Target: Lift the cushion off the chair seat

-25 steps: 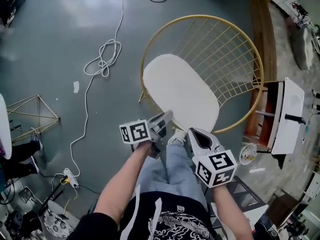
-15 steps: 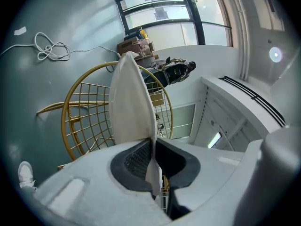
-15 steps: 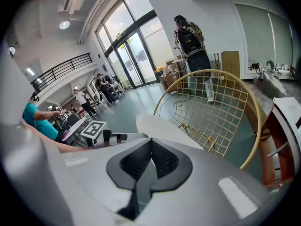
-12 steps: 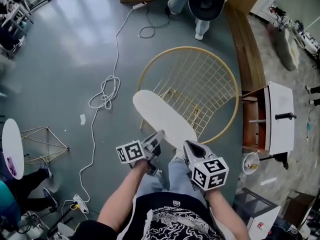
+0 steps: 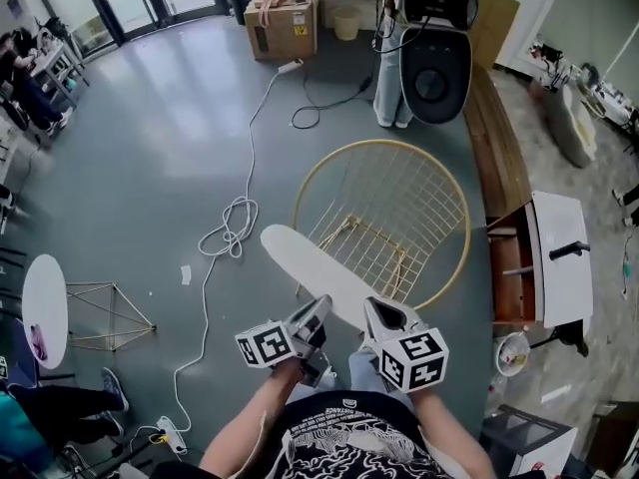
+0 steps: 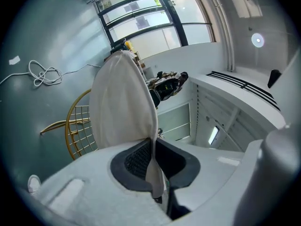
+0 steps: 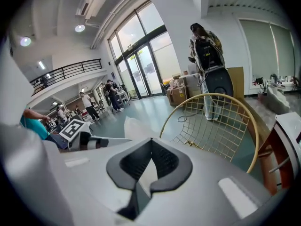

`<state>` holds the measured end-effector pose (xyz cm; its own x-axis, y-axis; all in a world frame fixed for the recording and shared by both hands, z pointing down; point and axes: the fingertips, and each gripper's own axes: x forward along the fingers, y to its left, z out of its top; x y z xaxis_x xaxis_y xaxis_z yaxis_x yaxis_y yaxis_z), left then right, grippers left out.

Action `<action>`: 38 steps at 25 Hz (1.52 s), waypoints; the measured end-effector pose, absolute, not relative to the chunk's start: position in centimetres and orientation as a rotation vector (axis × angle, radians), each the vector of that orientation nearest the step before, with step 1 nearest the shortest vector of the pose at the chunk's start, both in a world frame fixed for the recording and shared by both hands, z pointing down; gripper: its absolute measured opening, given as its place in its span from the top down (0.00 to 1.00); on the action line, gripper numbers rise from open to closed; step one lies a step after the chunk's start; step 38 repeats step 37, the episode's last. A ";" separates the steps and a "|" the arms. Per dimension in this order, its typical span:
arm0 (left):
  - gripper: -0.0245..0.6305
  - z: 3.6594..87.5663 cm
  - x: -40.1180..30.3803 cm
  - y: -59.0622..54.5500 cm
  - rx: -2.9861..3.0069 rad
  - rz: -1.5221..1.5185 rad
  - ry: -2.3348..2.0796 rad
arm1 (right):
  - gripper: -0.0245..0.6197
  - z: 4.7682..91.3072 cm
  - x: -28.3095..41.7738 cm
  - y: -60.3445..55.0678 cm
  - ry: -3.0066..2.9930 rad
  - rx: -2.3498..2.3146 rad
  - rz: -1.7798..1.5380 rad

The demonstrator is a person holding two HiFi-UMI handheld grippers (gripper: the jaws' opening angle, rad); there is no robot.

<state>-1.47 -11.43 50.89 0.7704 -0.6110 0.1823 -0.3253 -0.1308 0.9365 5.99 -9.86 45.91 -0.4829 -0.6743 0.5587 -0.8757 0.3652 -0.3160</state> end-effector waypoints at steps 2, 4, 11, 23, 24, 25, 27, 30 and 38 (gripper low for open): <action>0.92 49.0 -1.9 -11.2 1.765 -0.298 -0.743 | 0.97 44.9 5.1 -9.7 -2.327 1.357 0.808; 0.92 47.3 -2.3 -10.8 1.798 -0.306 -0.744 | 0.97 44.1 4.3 -9.4 -2.352 1.359 0.788; 0.92 42.9 -3.6 -9.5 1.905 -0.341 -0.794 | 0.97 42.0 3.0 -8.0 -2.398 1.433 0.702; 0.92 41.7 -4.1 -8.1 1.950 -0.346 -0.819 | 0.97 40.7 2.4 -6.4 -2.408 1.460 0.626; 0.92 41.9 -3.9 -7.9 1.949 -0.342 -0.817 | 0.97 40.8 2.6 -6.2 -2.407 1.460 0.626; 0.92 42.0 -3.8 -7.9 1.951 -0.338 -0.817 | 0.97 40.9 2.7 -6.2 -2.405 1.460 0.626; 0.92 41.9 -3.9 -8.2 1.955 -0.332 -0.815 | 0.97 40.8 2.5 -6.3 -2.402 1.461 0.627; 0.92 41.7 -4.0 -8.4 1.953 -0.325 -0.804 | 0.97 40.6 2.2 -6.4 -2.395 1.465 0.631; 0.92 41.8 -3.3 -8.4 1.957 -0.312 -0.784 | 0.97 40.4 2.8 -6.3 -2.385 1.481 0.631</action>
